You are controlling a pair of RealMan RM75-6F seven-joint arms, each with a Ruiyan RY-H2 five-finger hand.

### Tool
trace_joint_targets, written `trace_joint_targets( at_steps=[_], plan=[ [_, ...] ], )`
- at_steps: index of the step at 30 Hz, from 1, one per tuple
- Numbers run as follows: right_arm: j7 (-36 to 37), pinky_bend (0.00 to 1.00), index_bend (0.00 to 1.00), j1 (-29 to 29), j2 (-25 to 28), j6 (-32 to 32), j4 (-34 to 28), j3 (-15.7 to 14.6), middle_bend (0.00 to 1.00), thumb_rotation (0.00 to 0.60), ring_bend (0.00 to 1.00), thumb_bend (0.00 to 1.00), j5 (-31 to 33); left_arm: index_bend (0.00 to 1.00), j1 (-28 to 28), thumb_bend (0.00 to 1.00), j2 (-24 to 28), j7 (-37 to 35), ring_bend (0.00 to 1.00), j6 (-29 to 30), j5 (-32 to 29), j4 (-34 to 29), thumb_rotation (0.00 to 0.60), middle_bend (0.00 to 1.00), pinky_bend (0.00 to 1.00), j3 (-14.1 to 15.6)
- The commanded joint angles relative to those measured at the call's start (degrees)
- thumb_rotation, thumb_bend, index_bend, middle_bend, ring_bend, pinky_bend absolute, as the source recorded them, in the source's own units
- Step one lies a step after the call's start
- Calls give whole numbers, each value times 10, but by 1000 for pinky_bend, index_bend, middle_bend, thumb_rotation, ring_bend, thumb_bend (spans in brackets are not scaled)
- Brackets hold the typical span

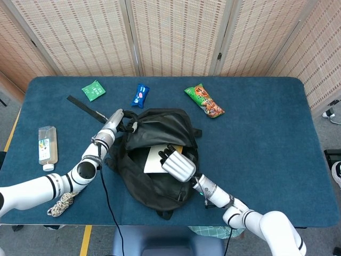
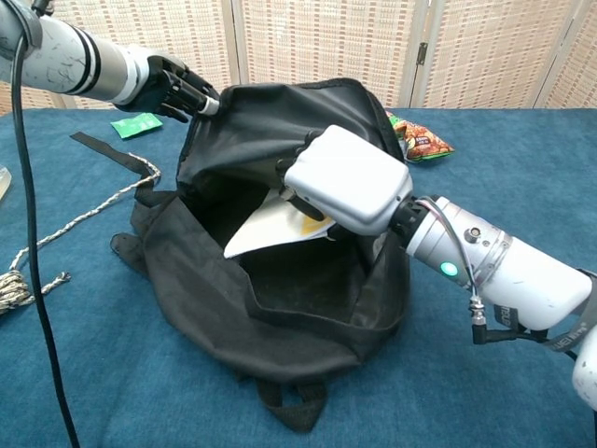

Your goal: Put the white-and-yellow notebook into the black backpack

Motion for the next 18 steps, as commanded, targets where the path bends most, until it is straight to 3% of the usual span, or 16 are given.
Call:
trace_joint_targets(
  at_steps=[1, 15, 18],
  plan=[
    [-9, 365, 797, -3, -4, -3, 5, 0, 469, 600, 512, 457, 9, 630, 1, 785, 0, -2, 217, -2, 0, 3, 600, 290, 37, 1],
    [-72, 357, 796, 21, -42, -40, 35, -2, 451, 600, 485, 457, 30, 628, -4, 785, 3, -3, 213, -1, 0, -6, 600, 290, 36, 7],
    [-82, 322, 686, 18, -42, -46, 32, -1, 398, 600, 446, 456, 39, 628, -4, 785, 5, -5, 211, 0, 2, -8, 600, 290, 36, 7]
  ],
)
